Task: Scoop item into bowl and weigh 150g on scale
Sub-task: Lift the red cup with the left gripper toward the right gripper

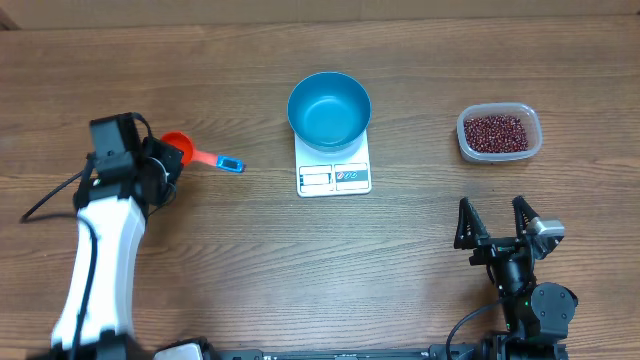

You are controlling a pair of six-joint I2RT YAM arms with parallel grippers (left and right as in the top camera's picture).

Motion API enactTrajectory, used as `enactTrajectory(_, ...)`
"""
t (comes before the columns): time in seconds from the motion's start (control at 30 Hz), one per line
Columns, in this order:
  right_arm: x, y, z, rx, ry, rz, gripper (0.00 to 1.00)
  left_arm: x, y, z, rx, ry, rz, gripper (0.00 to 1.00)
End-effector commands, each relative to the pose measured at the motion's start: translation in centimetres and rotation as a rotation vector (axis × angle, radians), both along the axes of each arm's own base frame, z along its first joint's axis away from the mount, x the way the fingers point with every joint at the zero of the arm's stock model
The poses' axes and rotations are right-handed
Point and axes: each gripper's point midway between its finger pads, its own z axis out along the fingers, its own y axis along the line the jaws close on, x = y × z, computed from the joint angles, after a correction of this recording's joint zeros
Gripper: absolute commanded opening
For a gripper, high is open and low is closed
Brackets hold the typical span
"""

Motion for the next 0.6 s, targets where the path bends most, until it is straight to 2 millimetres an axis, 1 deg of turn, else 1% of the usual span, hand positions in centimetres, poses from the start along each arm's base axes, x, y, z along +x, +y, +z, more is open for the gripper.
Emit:
enactTrajectory(0.0, 0.0, 0.0, -0.2, -0.003, -0.006, -0.002, 1.0, -1.1, -4.0, 3.5, -0.125, -0.095, -0.171, 0.04)
enactTrajectory(0.07, 0.0, 0.0, -0.2, -0.003, -0.006, -0.002, 1.0, -1.8, -5.1, 4.2, -0.153, -0.109, -0.234, 0.04)
enactTrajectory(0.1, 0.0, 0.0, -0.2, -0.003, -0.005, -0.002, 1.0, -2.1, -5.4, 4.3, -0.161, -0.106, -0.25, 0.04)
enactTrajectory(0.2, 0.0, 0.0, 0.3, -0.004, -0.023, -0.002, 1.0, -3.4, -5.7, 3.3, -0.182, -0.041, -0.248, 0.04)
enactTrajectory(0.27, 0.0, 0.5, 0.3, 0.023, -0.019, 0.026, 1.0, -3.9, -5.9, 2.9, -0.193, -0.01, -0.245, 0.04)
enactTrajectory(0.3, -0.2, 1.5, 0.0, 0.091, 0.002, 0.084, 1.0, -4.2, -5.9, 2.7, -0.198, 0.004, -0.244, 0.04)
enactTrajectory(0.37, -0.9, 4.0, 0.1, 0.299, 0.054, 0.235, 1.0, -4.3, -5.9, 2.6, -0.199, 0.008, -0.243, 0.04)
enactTrajectory(0.43, -2.5, 7.3, 0.1, 0.526, 0.17, 0.438, 1.0, -4.3, -5.9, 2.6, -0.199, 0.007, -0.243, 0.04)
enactTrajectory(0.47, -3.9, 9.2, 0.0, 0.625, 0.257, 0.561, 1.0, -4.3, -5.9, 2.6, -0.2, 0.008, -0.243, 0.04)
enactTrajectory(0.5, -4.6, 10.0, 0.0, 0.66, 0.297, 0.615, 1.0, -4.3, -6.0, 2.6, -0.201, 0.011, -0.244, 0.04)
enactTrajectory(0.53, -6.0, 11.3, -0.1, 0.704, 0.369, 0.715, 1.0, -4.3, -6.0, 2.5, -0.201, 0.014, -0.244, 0.04)
enactTrajectory(0.57, -6.9, 12.0, -0.1, 0.718, 0.405, 0.772, 1.0, -4.4, -6.0, 2.5, -0.202, 0.017, -0.245, 0.04)
